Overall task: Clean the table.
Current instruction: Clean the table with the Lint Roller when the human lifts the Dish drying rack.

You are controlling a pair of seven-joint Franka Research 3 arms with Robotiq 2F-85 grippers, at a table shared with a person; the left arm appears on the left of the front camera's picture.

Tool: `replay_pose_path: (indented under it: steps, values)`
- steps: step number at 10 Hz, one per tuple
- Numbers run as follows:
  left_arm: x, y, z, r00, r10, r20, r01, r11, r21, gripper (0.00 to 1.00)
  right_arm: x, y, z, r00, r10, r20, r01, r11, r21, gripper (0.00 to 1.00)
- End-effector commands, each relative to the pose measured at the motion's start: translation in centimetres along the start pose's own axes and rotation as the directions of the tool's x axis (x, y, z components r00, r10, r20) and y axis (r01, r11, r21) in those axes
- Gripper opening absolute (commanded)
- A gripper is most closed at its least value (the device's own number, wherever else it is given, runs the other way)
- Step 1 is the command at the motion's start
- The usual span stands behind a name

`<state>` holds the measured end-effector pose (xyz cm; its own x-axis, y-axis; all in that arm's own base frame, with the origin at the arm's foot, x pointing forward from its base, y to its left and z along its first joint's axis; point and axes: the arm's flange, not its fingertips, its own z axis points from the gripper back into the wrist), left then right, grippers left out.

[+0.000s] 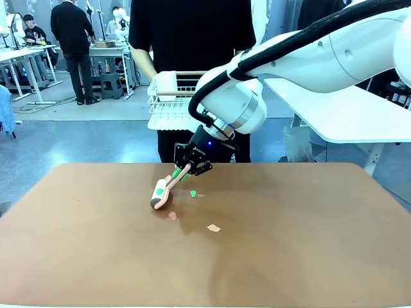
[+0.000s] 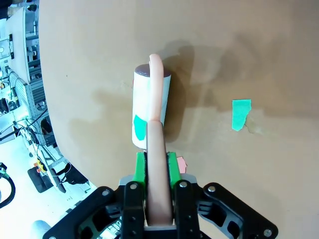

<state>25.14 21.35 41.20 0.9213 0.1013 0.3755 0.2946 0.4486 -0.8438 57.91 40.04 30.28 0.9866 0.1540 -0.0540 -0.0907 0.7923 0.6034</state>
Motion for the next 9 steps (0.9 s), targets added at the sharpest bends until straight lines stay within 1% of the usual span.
replay_pose_path:
  steps: [1,4,6,7,9]
  values:
    - [-0.3,-0.1,0.2,1.0,-0.027,0.013,0.028,0.999,-0.019,1.0,-2.4,-2.2,-3.5,0.988,-0.02,-0.151,0.005,0.995,-0.099,0.21]
    - [-0.3,-0.1,0.2,1.0,-0.027,0.013,0.028,0.999,-0.019,1.0,-2.4,-0.1,0.1,0.994,0.033,-0.104,-0.039,0.998,-0.056,0.21]
    - [-0.3,-0.1,0.2,1.0,-0.027,0.013,0.028,0.999,-0.019,1.0,-2.7,2.1,3.5,0.996,0.084,-0.043,-0.086,0.996,-0.039,0.21]
    - [-0.3,-0.1,0.2,1.0,-0.027,0.013,0.028,0.999,-0.019,1.0,-3.2,2.5,5.4,0.994,0.103,-0.018,-0.104,0.994,-0.034,0.21]
    - [-0.3,-0.1,0.2,1.0,-0.027,0.013,0.028,0.999,-0.019,1.0,-4.2,1.0,9.3,0.998,0.068,-0.019,-0.068,0.998,0.0,0.21]
